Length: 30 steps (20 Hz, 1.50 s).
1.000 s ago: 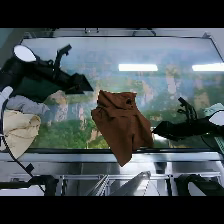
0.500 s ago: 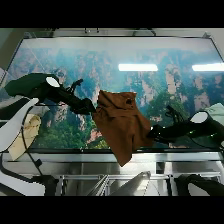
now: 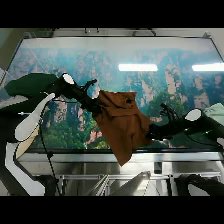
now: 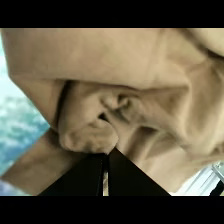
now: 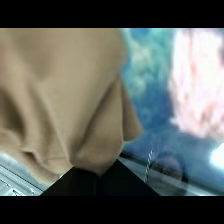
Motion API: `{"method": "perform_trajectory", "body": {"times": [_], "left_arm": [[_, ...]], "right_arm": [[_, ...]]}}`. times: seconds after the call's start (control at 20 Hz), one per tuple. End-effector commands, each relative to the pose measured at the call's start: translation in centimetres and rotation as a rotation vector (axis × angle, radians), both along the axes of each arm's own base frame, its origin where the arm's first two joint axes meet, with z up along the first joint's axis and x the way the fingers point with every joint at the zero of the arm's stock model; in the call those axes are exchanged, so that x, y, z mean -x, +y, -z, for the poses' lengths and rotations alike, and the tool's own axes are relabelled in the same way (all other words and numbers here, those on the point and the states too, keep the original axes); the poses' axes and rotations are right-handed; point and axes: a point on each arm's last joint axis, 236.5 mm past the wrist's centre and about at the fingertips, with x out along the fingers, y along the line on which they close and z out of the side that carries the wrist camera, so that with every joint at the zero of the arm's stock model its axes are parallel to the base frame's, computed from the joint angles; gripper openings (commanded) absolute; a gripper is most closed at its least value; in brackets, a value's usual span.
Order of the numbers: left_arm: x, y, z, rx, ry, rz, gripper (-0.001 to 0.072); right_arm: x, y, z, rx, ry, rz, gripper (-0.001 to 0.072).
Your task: Fold the shirts.
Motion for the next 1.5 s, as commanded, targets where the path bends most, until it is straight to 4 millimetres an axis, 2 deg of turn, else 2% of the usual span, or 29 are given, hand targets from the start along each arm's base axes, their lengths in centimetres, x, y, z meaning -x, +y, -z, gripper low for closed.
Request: {"method": "perform_trajectory", "body": {"times": [0.0, 0.05, 0.15, 0.2, 0.25, 0.3, 0.35, 0.4, 0.45, 0.5, 0.55, 0.6, 0.65, 0.75, 0.8, 0.9, 0.95, 1.05, 1.15, 1.25, 1.35, 1.45], "left_arm": [[-1.0, 1.2, -3.7, 0.023, -0.056, -0.017, 0.0017], [-1.7, 2.2, -6.1, 0.035, -0.102, -0.039, 0.0017], [-2.9, 4.2, -11.7, 0.063, -0.227, -0.095, 0.0018], [-3.2, 4.7, -15.1, 0.109, -0.287, -0.129, 0.0018], [-3.2, 4.8, -19.5, 0.188, -0.356, -0.167, 0.0019], [-2.8, 4.5, -24.1, 0.28, -0.436, -0.189, 0.0023], [-1.9, 4.2, -29.0, 0.379, -0.532, -0.197, 0.0023], [-0.4, 3.7, -33.8, 0.467, -0.632, -0.196, 0.0023], [1.2, 3.4, -37.6, 0.525, -0.732, -0.184, 0.0023], [3.1, 3.2, -40.8, 0.558, -0.832, -0.17, 0.0023], [4.9, 3.1, -43.7, 0.561, -0.942, -0.17, 0.0023], [6.7, 2.9, -46.3, 0.572, -1.042, -0.172, 0.0023], [8.6, 2.9, -48.9, 0.584, -1.141, -0.185, 0.0023], [11.5, 3.8, -53.0, 0.569, -1.33, -0.228, 0.0023], [12.3, 4.5, -54.2, 0.528, -1.418, -0.249, 0.0024], [12.4, 6.0, -54.7, 0.419, -1.517, -0.291, 0.0026], [11.6, 6.4, -54.2, 0.382, -1.51, -0.305, 0.0027], [8.6, 5.8, -51.6, 0.328, -1.458, -0.279, 0.0027], [3.9, 4.2, -47.3, 0.286, -1.364, -0.231, 0.0028], [-1.7, 3.0, -41.8, 0.243, -1.245, -0.228, 0.0027], [-6.7, 2.4, -35.0, 0.191, -1.11, -0.225, 0.0028], [-10.5, 2.0, -28.2, 0.152, -0.953, -0.197, 0.0029]], "right_arm": [[-1.5, -1.8, -2.3, 0.044, -0.046, -0.061, 0.0014], [-2.6, -3.2, -3.5, 0.071, -0.067, -0.054, 0.0014], [-6.6, -5.6, -8.2, 0.064, -0.185, 0.022, 0.0014], [-9.2, -6.2, -12.1, 0.025, -0.298, 0.075, 0.0014], [-11.3, -6.4, -16.5, -0.028, -0.432, 0.103, 0.0014], [-12.9, -6.4, -22.0, -0.093, -0.594, 0.113, 0.0014], [-13.4, -5.7, -27.0, -0.162, -0.736, 0.096, 0.0014], [-12.8, -4.6, -32.3, -0.241, -0.879, 0.055, 0.0015], [-11.5, -3.4, -36.6, -0.313, -0.992, 0.013, 0.0015], [-9.7, -2.0, -40.5, -0.382, -1.105, -0.03, 0.0015], [-7.9, -1.0, -43.4, -0.429, -1.203, -0.064, 0.0015], [-6.0, -0.3, -45.7, -0.461, -1.285, -0.09, 0.0015], [-4.6, 0.1, -47.0, -0.463, -1.329, -0.097, 0.0016], [-2.3, 0.8, -48.2, -0.439, -1.392, -0.128, 0.0016], [-1.3, 1.0, -48.7, -0.419, -1.429, -0.15, 0.0016], [-1.2, 0.8, -48.3, -0.356, -1.447, -0.149, 0.0016], [-1.6, 0.5, -47.5, -0.328, -1.422, -0.142, 0.0016], [-3.3, -0.3, -45.2, -0.319, -1.314, -0.09, 0.0016], [-5.3, -0.6, -41.5, -0.333, -1.203, -0.065, 0.0016], [-7.9, -1.0, -36.2, -0.326, -1.064, -0.021, 0.0016], [-10.8, -2.1, -29.0, -0.277, -0.91, 0.053, 0.0016], [-13.4, -3.8, -21.9, -0.212, -0.771, 0.143, 0.0016]]}}
